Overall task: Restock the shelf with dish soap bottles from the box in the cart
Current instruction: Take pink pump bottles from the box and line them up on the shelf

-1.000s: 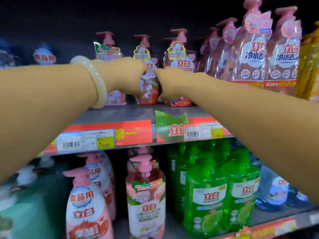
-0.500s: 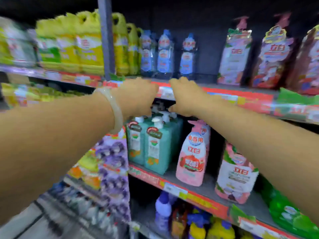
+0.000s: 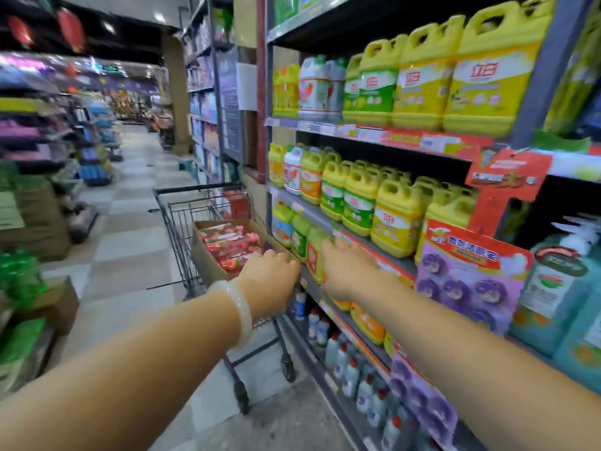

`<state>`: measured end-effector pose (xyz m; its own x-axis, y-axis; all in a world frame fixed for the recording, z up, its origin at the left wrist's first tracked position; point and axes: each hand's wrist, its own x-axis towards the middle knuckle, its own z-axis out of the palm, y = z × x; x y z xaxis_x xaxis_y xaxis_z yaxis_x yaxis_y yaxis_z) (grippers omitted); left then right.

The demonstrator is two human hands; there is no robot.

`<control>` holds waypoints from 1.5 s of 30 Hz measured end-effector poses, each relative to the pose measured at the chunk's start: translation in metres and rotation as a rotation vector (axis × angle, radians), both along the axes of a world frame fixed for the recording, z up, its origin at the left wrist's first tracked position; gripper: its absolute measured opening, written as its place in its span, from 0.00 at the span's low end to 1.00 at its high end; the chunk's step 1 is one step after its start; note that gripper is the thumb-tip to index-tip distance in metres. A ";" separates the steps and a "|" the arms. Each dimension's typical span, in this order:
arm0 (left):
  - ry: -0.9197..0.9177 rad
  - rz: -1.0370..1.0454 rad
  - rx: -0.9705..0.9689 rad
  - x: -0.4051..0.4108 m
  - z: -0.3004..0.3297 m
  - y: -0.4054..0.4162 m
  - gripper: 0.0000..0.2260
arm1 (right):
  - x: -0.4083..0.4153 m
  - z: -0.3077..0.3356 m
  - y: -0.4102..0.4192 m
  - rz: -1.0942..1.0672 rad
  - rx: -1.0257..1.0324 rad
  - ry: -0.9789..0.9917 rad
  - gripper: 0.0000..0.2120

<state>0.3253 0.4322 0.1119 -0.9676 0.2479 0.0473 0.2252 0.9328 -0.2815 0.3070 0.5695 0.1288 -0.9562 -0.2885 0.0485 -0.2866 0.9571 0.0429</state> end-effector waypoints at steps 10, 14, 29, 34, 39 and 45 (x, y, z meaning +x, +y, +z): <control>-0.077 0.171 0.059 -0.044 -0.032 -0.179 0.24 | -0.068 -0.053 -0.175 0.168 -0.003 -0.164 0.34; -0.094 0.174 0.047 -0.078 -0.053 -0.215 0.25 | -0.109 -0.073 -0.207 0.180 0.027 -0.192 0.31; -0.215 0.181 0.132 -0.369 -0.099 -0.298 0.21 | -0.404 -0.119 -0.287 0.127 0.002 -0.255 0.34; -0.266 0.181 0.221 -0.450 -0.120 -0.322 0.21 | -0.482 -0.132 -0.299 0.078 -0.038 -0.317 0.35; -0.451 0.179 0.337 -0.511 -0.171 -0.336 0.25 | -0.531 -0.178 -0.298 -0.014 -0.067 -0.421 0.33; -0.671 0.069 0.356 -0.565 -0.236 -0.335 0.25 | -0.554 -0.257 -0.293 -0.249 -0.368 -0.630 0.40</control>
<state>-0.2397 0.0971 -0.1246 -0.8297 0.2654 -0.4911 0.1792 0.9598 0.2159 -0.2474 0.2769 -0.1286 -0.8699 -0.1319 -0.4752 0.0744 0.9174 -0.3909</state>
